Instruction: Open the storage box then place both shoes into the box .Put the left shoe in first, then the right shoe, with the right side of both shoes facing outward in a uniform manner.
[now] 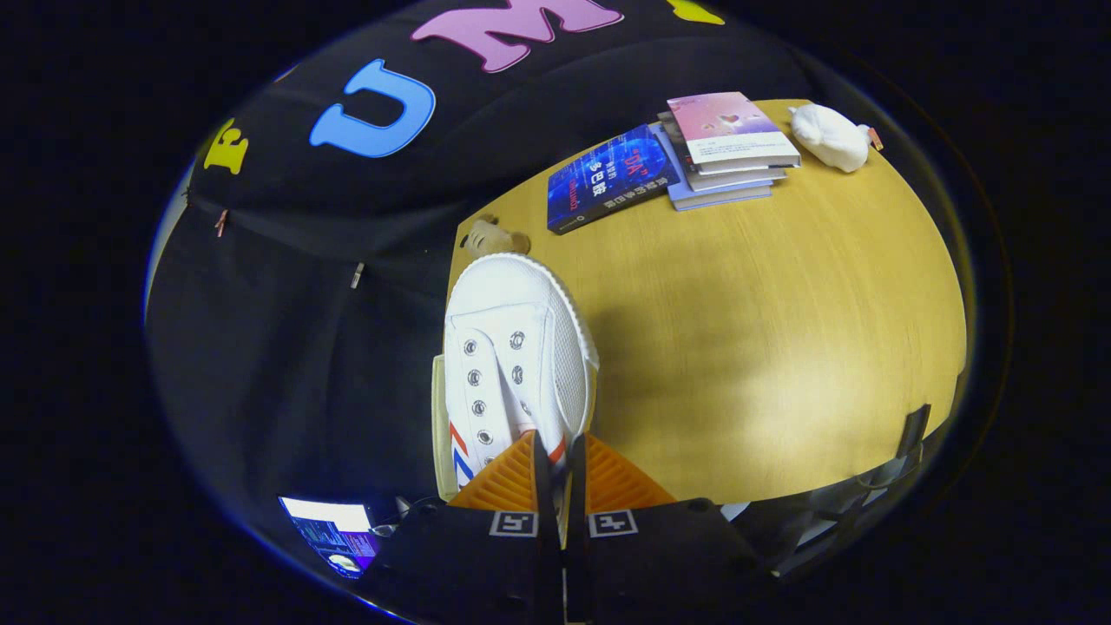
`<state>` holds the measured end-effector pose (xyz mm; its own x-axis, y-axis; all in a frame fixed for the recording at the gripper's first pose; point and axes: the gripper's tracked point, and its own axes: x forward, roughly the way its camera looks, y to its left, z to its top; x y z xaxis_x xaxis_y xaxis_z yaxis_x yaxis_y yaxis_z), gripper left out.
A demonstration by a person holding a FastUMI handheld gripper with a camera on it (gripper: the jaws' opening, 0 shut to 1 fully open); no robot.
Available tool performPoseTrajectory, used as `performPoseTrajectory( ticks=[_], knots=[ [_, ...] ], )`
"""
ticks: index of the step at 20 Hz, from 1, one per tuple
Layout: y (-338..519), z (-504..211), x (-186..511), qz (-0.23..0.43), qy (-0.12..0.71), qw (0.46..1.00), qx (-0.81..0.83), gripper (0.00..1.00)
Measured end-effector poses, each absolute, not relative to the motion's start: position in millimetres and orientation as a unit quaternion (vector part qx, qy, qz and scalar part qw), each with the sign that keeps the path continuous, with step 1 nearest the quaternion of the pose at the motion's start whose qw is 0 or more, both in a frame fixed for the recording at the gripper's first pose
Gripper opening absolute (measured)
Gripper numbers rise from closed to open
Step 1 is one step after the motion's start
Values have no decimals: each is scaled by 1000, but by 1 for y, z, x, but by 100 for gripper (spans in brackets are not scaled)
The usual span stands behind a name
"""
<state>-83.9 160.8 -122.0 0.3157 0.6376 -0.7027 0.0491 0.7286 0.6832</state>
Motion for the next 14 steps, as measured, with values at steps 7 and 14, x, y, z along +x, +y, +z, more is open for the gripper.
performPoseTrajectory(
  ticks=[7, 14],
  knots=[
    [238, -132, -98, 201, 583, 732, 290, 6],
    [279, -174, -112, 190, 616, 726, 240, 7]
  ],
)
